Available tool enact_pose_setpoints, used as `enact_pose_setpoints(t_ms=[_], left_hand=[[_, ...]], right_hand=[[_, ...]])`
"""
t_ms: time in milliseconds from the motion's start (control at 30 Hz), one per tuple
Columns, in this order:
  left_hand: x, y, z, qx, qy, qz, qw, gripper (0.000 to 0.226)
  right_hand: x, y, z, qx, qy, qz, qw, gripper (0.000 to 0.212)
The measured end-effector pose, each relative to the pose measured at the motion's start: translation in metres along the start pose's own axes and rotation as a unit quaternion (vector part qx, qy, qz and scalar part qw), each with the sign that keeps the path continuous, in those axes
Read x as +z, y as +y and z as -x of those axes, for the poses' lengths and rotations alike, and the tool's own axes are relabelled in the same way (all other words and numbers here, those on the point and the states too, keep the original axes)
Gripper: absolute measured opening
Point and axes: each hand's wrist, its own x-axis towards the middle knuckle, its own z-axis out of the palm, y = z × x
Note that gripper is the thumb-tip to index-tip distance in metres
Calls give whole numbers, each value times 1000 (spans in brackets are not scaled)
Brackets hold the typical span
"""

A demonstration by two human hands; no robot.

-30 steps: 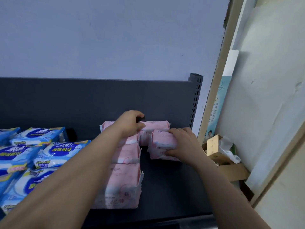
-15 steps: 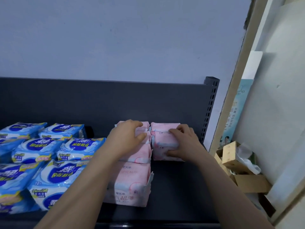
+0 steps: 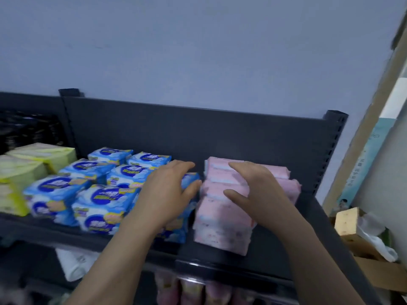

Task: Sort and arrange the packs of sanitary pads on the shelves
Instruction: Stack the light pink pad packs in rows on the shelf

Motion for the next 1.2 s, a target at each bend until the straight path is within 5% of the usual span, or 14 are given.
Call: enact_pose_setpoints(t_ms=[167, 467, 833, 1200], left_hand=[[-61, -62, 58, -59, 37, -10, 998, 54], [-196, -203, 205, -215, 77, -89, 970, 45], [-319, -328, 368, -402, 147, -160, 890, 41], [-381, -458, 406, -500, 189, -195, 822, 43]], right_hand=[[35, -88, -10, -67, 39, -84, 993, 54], [110, -311, -23, -153, -55, -156, 974, 59], [205, -541, -28, -293, -146, -239, 914, 52], [312, -705, -85, -386, -193, -286, 855, 57]])
